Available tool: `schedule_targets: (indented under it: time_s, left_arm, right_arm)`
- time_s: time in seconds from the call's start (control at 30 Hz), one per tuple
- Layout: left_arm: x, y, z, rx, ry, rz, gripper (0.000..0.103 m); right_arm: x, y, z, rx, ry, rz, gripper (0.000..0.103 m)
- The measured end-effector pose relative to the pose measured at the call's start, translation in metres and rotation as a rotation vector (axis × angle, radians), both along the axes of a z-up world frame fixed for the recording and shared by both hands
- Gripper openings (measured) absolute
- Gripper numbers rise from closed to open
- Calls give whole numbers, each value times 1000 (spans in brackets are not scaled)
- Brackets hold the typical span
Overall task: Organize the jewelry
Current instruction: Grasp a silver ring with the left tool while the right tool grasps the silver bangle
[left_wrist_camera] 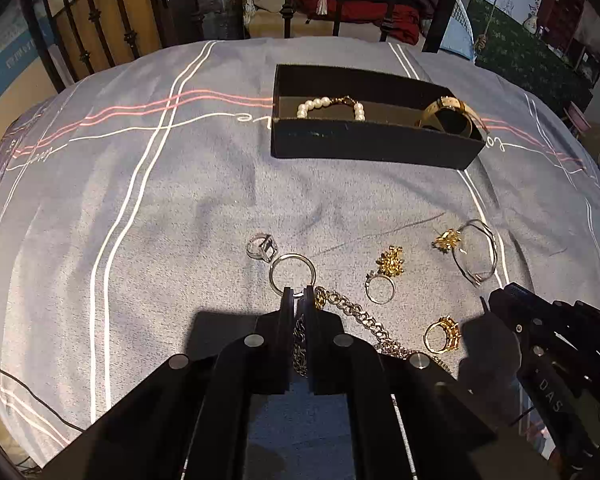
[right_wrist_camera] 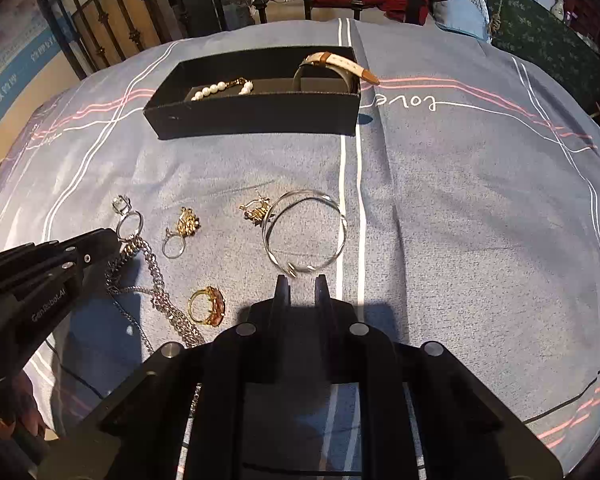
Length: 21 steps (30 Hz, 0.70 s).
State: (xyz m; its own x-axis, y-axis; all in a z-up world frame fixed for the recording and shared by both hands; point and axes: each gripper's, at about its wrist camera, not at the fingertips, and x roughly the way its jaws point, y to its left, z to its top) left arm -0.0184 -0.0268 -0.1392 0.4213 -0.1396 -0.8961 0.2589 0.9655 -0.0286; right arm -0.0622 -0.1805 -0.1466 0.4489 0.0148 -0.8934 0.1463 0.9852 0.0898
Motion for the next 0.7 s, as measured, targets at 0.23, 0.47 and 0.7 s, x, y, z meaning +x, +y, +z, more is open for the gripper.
schedule_targets:
  time_s: [0.23,0.47,0.7]
  left_arm:
    - [6,3,41,-42,-79,7,4]
    - [14,6,83,-90,-161,15,4]
    - [23,4,86,-83,-171,8,4]
  right_arm:
    - [4,-5,34,-3,-77,0,14]
    - [35,-9,26,-10,-54,-6,70]
    - [66,4,-33,-46,61,48,74]
